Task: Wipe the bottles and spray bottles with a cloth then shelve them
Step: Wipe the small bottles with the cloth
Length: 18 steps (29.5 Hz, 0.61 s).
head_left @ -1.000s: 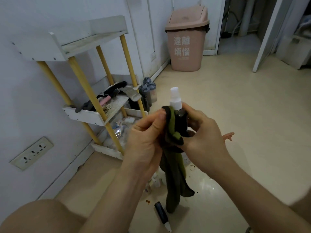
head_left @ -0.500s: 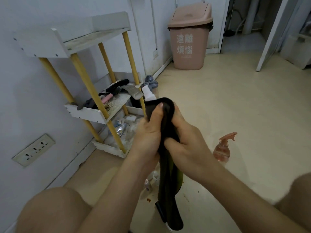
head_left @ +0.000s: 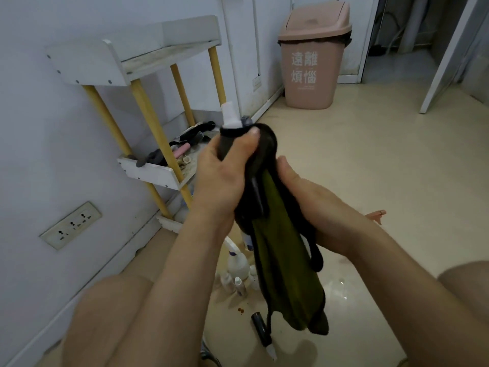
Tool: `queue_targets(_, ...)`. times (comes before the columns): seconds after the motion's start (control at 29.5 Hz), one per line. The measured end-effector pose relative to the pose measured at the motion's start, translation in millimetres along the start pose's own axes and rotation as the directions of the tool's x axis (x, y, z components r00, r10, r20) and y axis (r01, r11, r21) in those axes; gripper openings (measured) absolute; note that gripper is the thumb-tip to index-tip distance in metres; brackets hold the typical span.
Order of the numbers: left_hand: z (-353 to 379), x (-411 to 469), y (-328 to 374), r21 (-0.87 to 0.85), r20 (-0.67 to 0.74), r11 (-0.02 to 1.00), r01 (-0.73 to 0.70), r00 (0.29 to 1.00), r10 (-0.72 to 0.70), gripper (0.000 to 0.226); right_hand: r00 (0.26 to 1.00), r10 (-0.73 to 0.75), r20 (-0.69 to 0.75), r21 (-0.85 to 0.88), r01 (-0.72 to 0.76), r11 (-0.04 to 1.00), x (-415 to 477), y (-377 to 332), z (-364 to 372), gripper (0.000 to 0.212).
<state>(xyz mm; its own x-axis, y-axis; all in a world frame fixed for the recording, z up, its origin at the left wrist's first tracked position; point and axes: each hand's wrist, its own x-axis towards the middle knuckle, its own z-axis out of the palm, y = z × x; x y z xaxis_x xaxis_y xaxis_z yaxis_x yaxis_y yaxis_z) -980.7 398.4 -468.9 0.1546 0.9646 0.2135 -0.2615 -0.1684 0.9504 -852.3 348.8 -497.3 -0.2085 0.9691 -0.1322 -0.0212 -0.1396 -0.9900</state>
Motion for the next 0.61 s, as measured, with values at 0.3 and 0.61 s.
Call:
queue_targets(0.3, 2, 28, -12, -0.162, -0.005, 0.986, 0.03, 0.999, -0.031, 0.025, 0.876, -0.392, -0.28, -0.251, 0.328, 0.911, 27, 12, 19, 0.018)
queue_targets(0.61, 11, 22, -65, -0.036, 0.147, 0.965, 0.259, 0.957, -0.252, 0.029, 0.961, -0.131, -0.245, -0.248, 0.069, 0.966, 25, 7, -7, 0.047)
